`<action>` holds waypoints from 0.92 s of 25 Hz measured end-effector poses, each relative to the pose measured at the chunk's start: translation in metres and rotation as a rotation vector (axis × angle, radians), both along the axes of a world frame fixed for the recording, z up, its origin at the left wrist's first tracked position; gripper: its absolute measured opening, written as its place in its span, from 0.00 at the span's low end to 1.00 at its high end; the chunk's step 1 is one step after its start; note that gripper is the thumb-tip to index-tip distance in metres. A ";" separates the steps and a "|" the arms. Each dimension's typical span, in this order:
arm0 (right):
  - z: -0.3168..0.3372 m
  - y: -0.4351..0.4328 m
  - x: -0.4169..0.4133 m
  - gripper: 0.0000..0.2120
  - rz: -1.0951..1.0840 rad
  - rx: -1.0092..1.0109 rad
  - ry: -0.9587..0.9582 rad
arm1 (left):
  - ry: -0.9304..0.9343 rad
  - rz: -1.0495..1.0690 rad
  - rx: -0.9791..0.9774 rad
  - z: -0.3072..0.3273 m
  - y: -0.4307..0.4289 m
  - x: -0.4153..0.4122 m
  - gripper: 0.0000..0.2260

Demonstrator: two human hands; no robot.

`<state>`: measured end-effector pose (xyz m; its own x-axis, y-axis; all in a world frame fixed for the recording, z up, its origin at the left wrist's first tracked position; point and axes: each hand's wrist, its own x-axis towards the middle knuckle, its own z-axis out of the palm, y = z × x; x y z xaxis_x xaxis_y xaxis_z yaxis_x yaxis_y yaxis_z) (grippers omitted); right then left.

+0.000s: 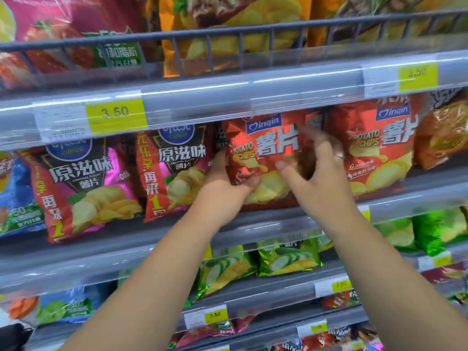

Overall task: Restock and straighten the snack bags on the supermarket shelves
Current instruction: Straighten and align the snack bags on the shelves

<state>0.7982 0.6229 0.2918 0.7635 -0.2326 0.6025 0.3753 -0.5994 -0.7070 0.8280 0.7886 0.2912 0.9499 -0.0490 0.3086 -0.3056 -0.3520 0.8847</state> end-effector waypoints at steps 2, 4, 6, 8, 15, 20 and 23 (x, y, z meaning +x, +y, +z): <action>0.001 0.004 0.001 0.39 0.166 0.009 0.124 | 0.006 -0.004 -0.013 0.003 0.002 -0.001 0.29; -0.004 0.005 0.001 0.42 0.171 -0.041 0.149 | -0.101 0.056 0.095 0.005 0.002 -0.015 0.36; -0.005 0.005 0.001 0.43 0.160 -0.056 0.114 | -0.330 0.136 0.328 0.005 0.005 -0.029 0.40; -0.006 0.008 0.007 0.42 0.259 -0.042 0.099 | -0.508 0.149 0.551 0.005 0.011 -0.032 0.36; -0.008 0.007 0.025 0.43 0.280 -0.030 0.134 | -0.469 0.236 0.777 -0.004 0.005 -0.015 0.31; 0.004 -0.005 0.001 0.26 0.020 -0.188 -0.001 | -0.547 0.302 0.812 -0.009 0.000 -0.017 0.35; 0.005 -0.037 -0.023 0.10 -0.170 -0.096 -0.414 | -0.683 0.345 0.881 -0.005 -0.008 -0.013 0.36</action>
<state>0.7756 0.5854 0.2972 0.4091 -0.2621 0.8740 0.5052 -0.7326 -0.4562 0.8154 0.7802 0.2862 0.6044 -0.2721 0.7487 -0.3919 -0.9198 -0.0180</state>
